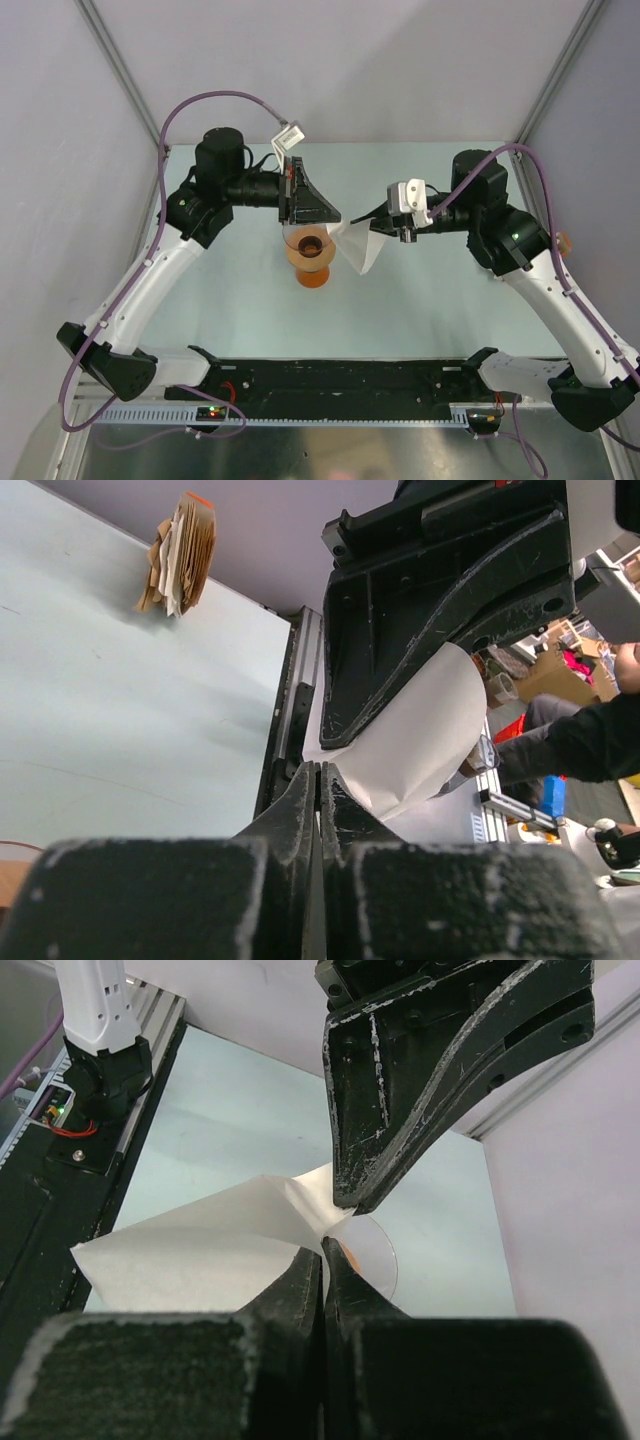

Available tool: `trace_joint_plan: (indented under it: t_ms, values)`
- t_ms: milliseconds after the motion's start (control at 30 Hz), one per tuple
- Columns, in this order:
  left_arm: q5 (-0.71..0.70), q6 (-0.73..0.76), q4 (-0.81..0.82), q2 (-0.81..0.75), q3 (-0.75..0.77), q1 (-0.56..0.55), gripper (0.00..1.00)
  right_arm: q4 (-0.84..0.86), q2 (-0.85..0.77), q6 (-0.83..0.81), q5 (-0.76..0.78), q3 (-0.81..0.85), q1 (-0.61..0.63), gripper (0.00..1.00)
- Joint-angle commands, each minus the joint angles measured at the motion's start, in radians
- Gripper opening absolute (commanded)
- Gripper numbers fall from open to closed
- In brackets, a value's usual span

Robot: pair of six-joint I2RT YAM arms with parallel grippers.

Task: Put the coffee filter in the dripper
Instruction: Place the coffee filter in the coffee dripper.

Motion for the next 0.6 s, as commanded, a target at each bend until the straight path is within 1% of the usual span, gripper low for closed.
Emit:
trace_joint_plan:
  t_ms: [0, 33, 133, 233, 300, 367, 400, 433, 500, 567]
  values:
    - [0.022, 0.036, 0.002, -0.008, 0.036, -0.004, 0.01, 0.023, 0.002, 0.003, 0.013, 0.043, 0.008, 0.02]
    - [0.017, 0.036, 0.001, -0.009, 0.037, -0.002, 0.00, 0.023, 0.000, 0.002, 0.017, 0.042, 0.007, 0.05]
    - [0.008, 0.022, 0.004, -0.008, 0.042, 0.015, 0.00, 0.030, -0.005, 0.020, 0.042, 0.040, -0.003, 0.23]
    - [0.007, -0.014, 0.026, -0.003, 0.049, 0.041, 0.00, 0.058, -0.013, 0.070, 0.062, 0.037, -0.028, 0.37]
    - [0.006, -0.048, 0.060, -0.002, 0.047, 0.053, 0.00, 0.083, -0.018, 0.111, 0.073, 0.035, -0.048, 0.49]
    - [0.008, -0.079, 0.095, 0.000, 0.044, 0.060, 0.00, 0.108, -0.021, 0.150, 0.088, 0.033, -0.064, 0.62]
    - [0.008, -0.096, 0.112, 0.000, 0.042, 0.063, 0.00, 0.117, -0.022, 0.165, 0.096, 0.033, -0.068, 0.73]
    - [0.007, -0.114, 0.131, 0.002, 0.039, 0.070, 0.00, 0.124, -0.025, 0.177, 0.110, 0.031, -0.075, 0.82]
    - [0.008, -0.174, 0.187, 0.008, 0.026, 0.090, 0.00, 0.135, -0.031, 0.206, 0.132, 0.026, -0.091, 0.89]
    - [0.009, -0.299, 0.309, 0.008, -0.007, 0.120, 0.00, 0.145, -0.042, 0.236, 0.150, 0.017, -0.110, 0.93]
